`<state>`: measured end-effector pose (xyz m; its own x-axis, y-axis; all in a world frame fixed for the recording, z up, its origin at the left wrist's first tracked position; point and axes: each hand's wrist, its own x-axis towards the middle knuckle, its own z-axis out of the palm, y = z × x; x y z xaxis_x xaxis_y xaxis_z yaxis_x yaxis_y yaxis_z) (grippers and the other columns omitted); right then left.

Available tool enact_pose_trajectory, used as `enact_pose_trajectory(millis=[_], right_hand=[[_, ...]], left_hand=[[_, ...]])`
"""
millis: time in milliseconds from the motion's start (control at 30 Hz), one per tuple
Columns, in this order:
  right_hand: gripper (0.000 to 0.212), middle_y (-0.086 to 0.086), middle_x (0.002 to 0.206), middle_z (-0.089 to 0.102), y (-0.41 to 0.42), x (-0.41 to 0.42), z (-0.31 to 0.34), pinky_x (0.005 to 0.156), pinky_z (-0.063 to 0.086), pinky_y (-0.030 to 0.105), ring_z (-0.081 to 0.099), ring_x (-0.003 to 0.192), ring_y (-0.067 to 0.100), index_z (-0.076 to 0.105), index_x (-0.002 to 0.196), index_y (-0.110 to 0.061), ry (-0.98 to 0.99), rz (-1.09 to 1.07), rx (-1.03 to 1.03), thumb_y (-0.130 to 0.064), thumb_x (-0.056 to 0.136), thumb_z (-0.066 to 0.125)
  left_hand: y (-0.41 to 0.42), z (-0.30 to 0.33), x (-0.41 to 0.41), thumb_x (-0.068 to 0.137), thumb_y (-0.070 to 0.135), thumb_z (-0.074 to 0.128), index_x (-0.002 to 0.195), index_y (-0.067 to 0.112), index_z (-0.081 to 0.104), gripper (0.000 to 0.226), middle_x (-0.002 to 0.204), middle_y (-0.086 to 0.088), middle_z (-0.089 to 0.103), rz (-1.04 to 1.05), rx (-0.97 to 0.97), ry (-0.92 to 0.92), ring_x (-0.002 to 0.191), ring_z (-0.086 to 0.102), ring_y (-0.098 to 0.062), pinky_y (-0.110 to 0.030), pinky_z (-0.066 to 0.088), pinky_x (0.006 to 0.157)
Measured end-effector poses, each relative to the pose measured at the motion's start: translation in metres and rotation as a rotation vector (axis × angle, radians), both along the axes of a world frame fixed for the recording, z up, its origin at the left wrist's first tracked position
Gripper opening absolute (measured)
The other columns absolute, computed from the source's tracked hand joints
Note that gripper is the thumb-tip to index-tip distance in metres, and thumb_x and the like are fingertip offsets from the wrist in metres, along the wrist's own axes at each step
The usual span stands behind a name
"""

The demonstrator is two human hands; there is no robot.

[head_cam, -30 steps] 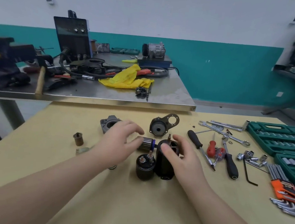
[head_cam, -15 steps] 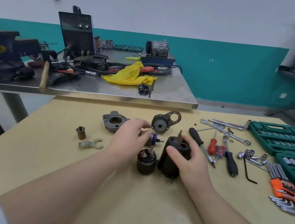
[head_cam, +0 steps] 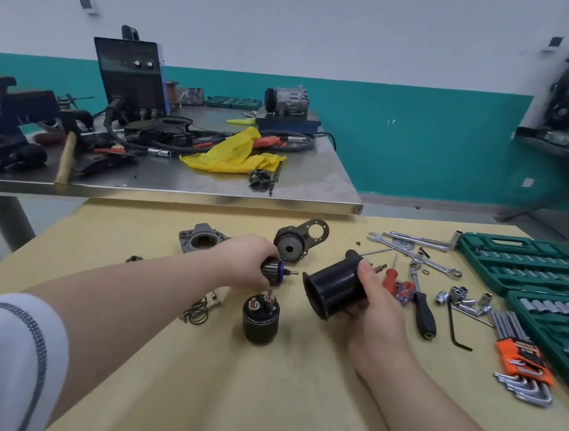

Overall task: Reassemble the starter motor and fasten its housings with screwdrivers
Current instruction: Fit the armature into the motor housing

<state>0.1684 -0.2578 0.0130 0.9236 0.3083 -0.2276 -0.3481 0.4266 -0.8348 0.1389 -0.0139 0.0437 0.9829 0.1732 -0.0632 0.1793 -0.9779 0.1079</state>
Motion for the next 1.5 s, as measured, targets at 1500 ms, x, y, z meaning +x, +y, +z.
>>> enact_pose_trajectory(millis=[1500], right_hand=[[0.073, 0.023, 0.126, 0.075, 0.012, -0.043, 0.006, 0.089, 0.066, 0.046, 0.074, 0.114, 0.038, 0.066, 0.137, -0.001, 0.200, 0.362, 0.246, -0.054, 0.086, 0.070]], left_hand=[[-0.096, -0.009, -0.149, 0.062, 0.057, 0.092, 0.122, 0.052, 0.049, 0.074, 0.120, 0.024, 0.055, 0.103, -0.518, -0.791, 0.111, 0.063, -0.007, -0.029, 0.060, 0.091]])
